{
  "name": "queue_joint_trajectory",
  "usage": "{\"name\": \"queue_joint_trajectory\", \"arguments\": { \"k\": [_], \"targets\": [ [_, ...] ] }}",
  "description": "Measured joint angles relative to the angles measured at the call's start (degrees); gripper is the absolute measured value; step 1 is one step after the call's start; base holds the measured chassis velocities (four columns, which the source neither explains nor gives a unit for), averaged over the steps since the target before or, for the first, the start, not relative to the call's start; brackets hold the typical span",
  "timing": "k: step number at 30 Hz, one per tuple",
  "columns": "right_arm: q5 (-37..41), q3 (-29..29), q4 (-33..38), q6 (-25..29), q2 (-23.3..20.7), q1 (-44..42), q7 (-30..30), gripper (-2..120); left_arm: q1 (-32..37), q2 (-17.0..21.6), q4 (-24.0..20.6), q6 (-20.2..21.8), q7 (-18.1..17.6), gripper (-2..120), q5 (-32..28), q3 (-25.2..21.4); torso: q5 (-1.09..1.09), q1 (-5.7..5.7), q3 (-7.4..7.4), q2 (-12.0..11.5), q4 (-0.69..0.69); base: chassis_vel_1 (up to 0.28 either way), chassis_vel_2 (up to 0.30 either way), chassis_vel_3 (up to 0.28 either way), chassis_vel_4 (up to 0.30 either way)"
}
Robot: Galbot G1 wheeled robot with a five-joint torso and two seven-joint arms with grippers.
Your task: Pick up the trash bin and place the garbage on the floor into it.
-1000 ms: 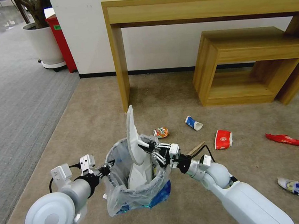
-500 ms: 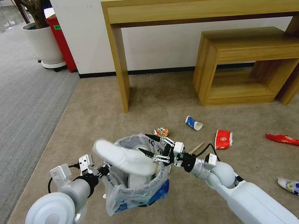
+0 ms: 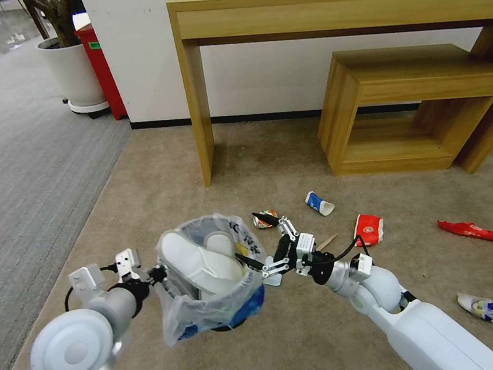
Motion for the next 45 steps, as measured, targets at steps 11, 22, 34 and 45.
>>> {"name": "queue_joint_trajectory", "arguments": {
  "k": [11, 22, 34, 45],
  "targets": [
    [-3.8, 7.2, 2.5, -3.5, -0.6, -4.3, 22.5, 100, -0.8, 1.6, 0.8, 0.0, -8.2, 2, -4.7, -9.8, 0.0, 0.0, 0.0, 0.0, 0.0, 0.0, 0.0, 0.0, 0.0],
    [-6.1, 11.3, 3.2, -3.5, 0.6, -8.6, 30.6, 100, 1.6, 1.6, 2.5, 0.0, -10.6, 2, -3.8, -20.4, -0.01, 0.0, 0.0, 0.0, 0.0, 0.0, 0.0, 0.0, 0.0],
    [-6.9, 11.0, 1.9, -3.2, 4.0, -9.4, 34.3, 100, 1.9, 0.5, 3.9, 0.0, -9.0, 2, -0.5, -27.0, 0.0, 0.0, 0.0, 0.0, 0.0, 0.0, 0.0, 0.0, 0.0],
    [-5.4, 11.0, 1.9, -2.5, 3.8, -9.7, 32.2, 100, 1.4, 0.2, 4.4, 0.0, -8.5, 2, -0.1, -26.7, 0.0, 0.0, 0.0, 0.0, 0.0, 0.0, 0.0, 0.0, 0.0]
  ]
}}
